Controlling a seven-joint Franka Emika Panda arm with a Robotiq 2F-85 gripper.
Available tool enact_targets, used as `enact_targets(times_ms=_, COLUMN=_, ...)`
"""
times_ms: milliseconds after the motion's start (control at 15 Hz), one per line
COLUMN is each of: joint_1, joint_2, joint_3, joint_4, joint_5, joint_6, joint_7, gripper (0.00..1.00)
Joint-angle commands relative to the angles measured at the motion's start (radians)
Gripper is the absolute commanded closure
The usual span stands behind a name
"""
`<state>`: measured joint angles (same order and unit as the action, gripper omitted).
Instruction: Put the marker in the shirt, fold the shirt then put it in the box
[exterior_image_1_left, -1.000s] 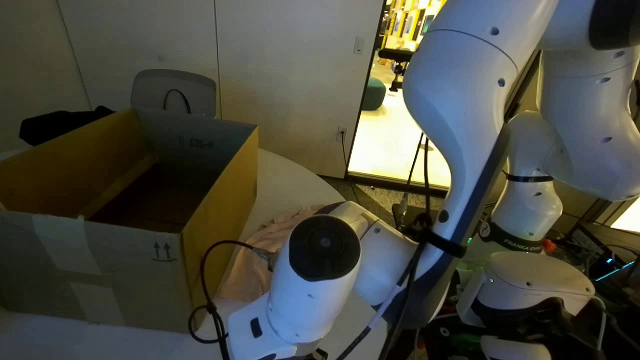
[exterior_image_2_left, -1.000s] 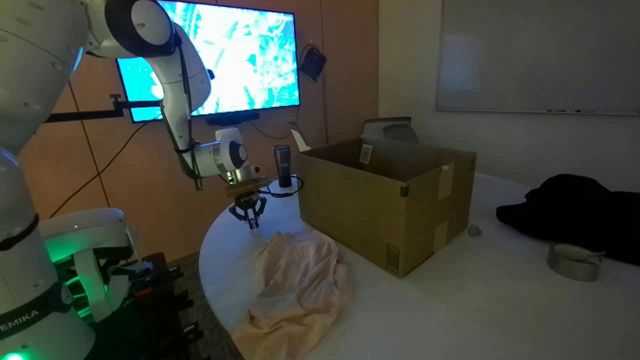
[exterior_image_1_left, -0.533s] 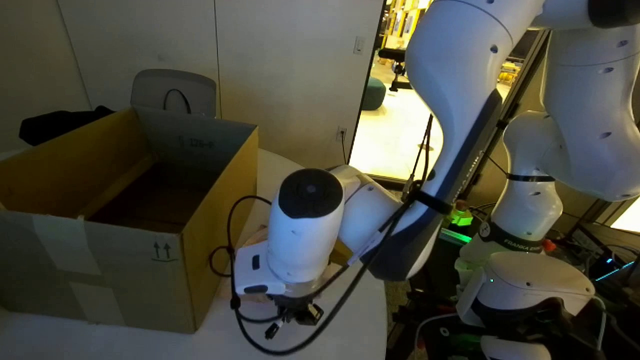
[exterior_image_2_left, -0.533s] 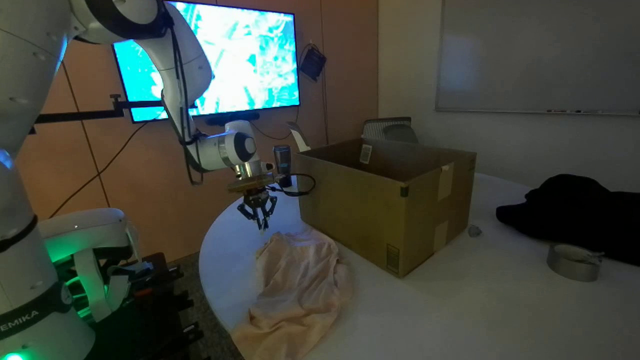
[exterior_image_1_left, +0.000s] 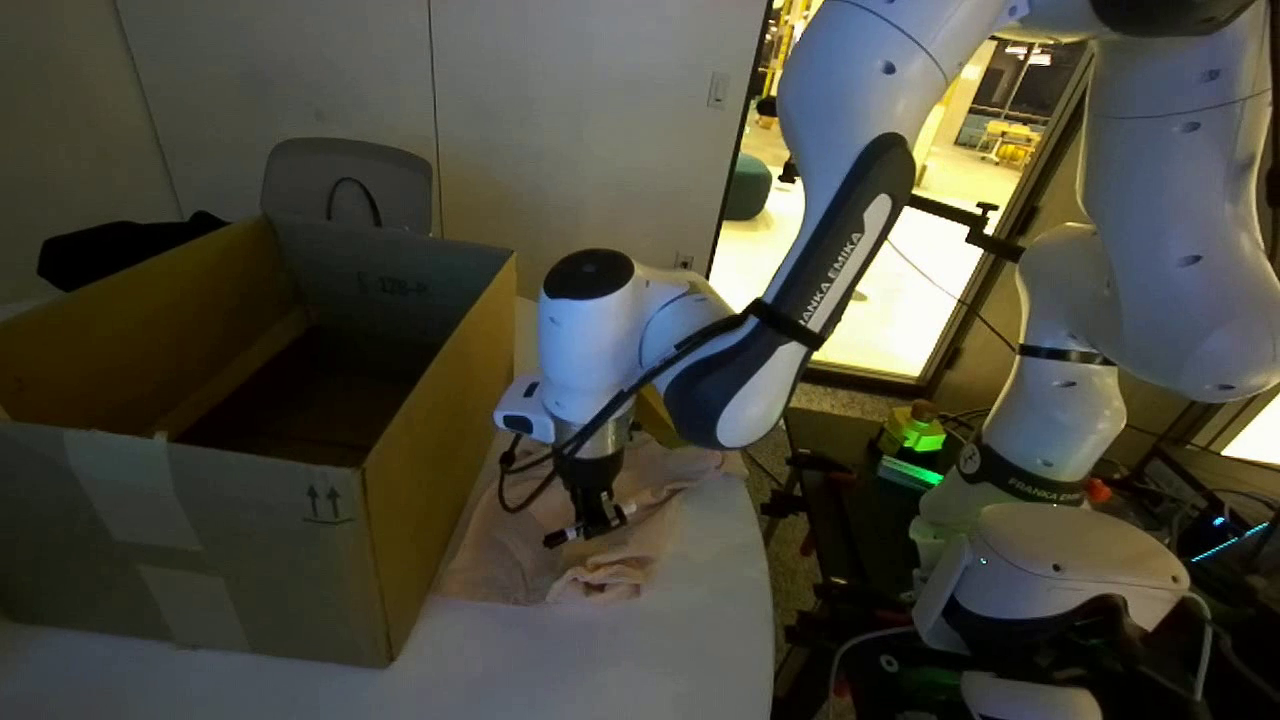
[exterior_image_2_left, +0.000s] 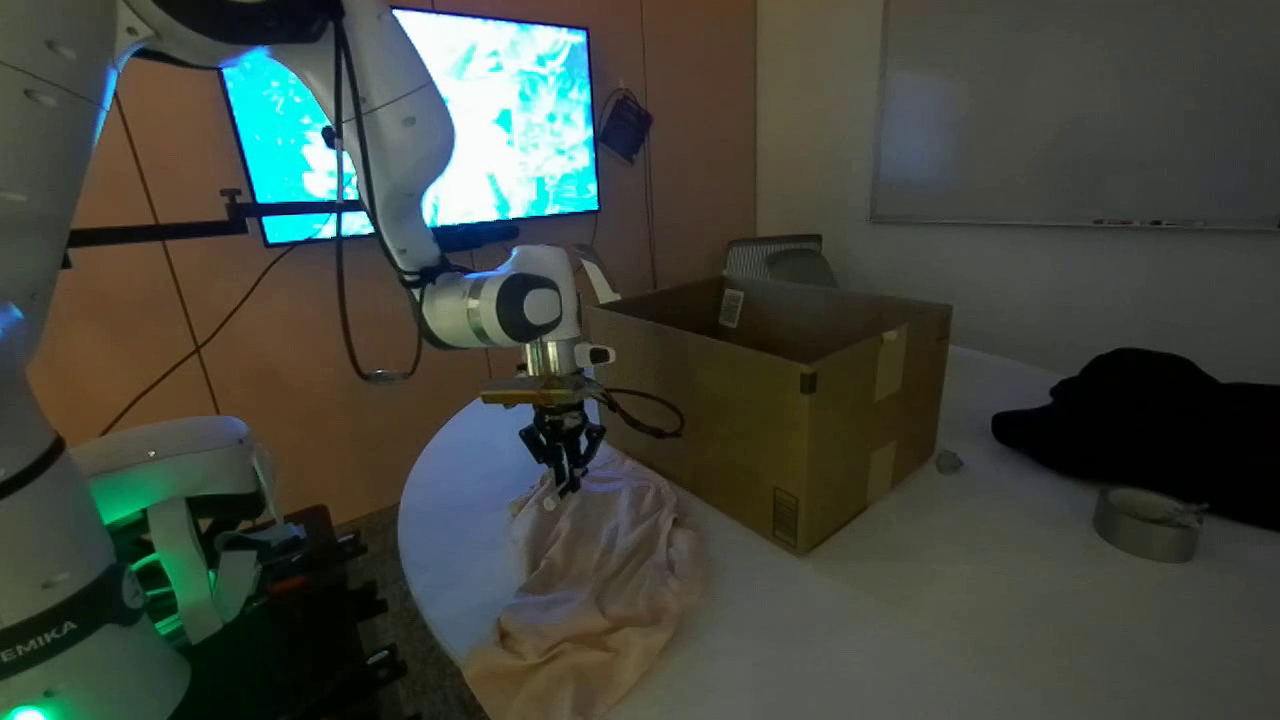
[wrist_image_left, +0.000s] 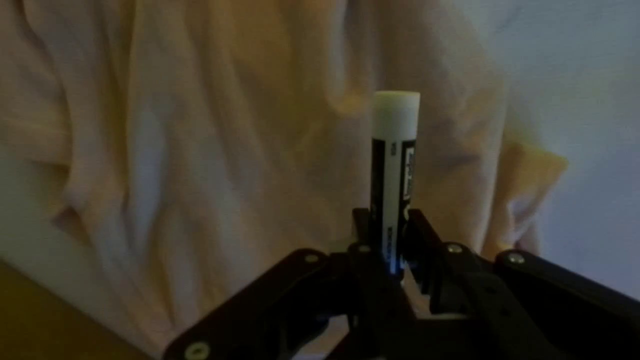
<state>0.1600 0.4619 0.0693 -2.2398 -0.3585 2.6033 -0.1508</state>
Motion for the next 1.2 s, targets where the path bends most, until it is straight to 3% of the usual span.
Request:
enact_targets(times_ms=0, joint_1=-0.048, joint_2=0.003, joint_3=-0.04, joint_4=-0.013, joint_5=0.06, joint_6=0.054, joint_7=0.066, gripper=0.95)
enact_targets(times_ms=333, joint_1=-0.091, joint_2=0.059, joint_3=-0.072, joint_4=0.008, joint_5=0.169, joint_6=0.1, joint_7=0.169, gripper=0.95)
enact_targets(times_ms=733, joint_1=-0.075, joint_2=0.111, joint_3=-0.096, joint_4=0.016, joint_5=0.308, joint_6=0.169, joint_7=0.351, gripper=0.95)
enact_targets(times_ms=800, joint_1=-0.071, joint_2=0.105, joint_3=-0.099, joint_4=0.012, joint_5=0.325, joint_6=0.174, joint_7=0.375, gripper=0.55)
enact_targets(times_ms=933, joint_1=-0.057, joint_2=0.088, joint_3=-0.109, joint_4=-0.003, joint_5=0.343, joint_6=0.185, joint_7=0.415, gripper=0.49)
enact_targets(times_ms=1133, joint_1=-0.023, joint_2=0.03, joint_3=-0.129, joint_4=-0.052, joint_5=0.328, joint_6=0.202, joint_7=0.454, gripper=0.24)
